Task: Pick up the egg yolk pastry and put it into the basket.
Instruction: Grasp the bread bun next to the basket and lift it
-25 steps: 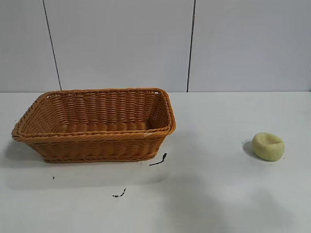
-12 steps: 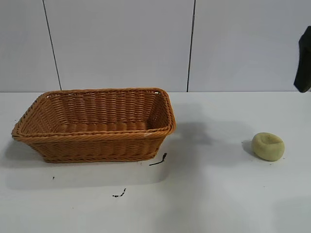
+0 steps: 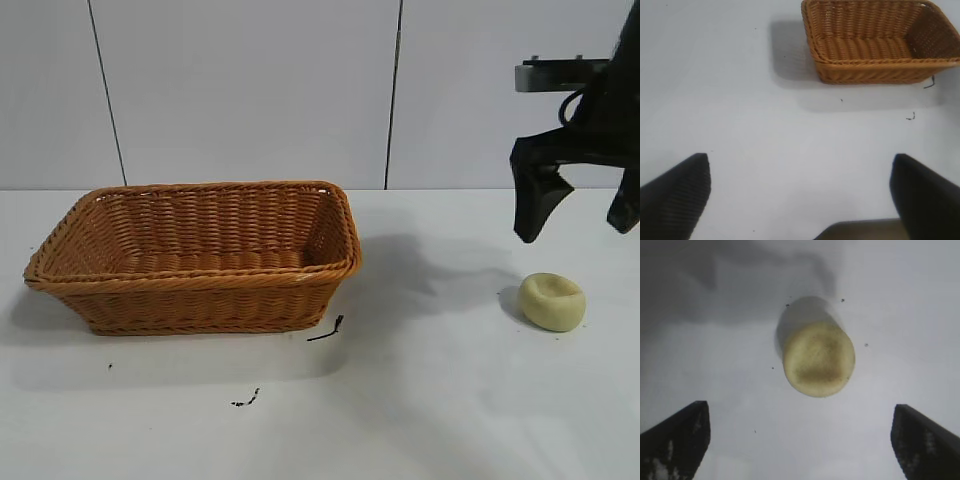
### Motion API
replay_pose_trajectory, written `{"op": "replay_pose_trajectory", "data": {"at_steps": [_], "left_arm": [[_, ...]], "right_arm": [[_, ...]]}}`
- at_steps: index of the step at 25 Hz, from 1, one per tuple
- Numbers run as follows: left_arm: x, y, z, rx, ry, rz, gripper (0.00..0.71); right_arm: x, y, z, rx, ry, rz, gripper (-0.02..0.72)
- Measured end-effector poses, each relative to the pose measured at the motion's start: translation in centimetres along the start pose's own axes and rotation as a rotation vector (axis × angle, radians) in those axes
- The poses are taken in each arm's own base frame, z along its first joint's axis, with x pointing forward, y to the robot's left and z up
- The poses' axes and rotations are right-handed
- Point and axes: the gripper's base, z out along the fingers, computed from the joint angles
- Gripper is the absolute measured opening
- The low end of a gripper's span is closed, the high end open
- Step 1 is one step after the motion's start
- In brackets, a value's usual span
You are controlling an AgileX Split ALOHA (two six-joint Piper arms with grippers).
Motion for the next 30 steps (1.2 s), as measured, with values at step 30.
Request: {"op": "replay_pose_trajectory", "data": {"at_steps": [30], "left_arm": [[0.0,0.0,0.0,0.000,0.000,0.000,0.695]], "right_arm": [[-0.4,-0.4,8.7,0.031,0.063,0.039,0.677]]}}
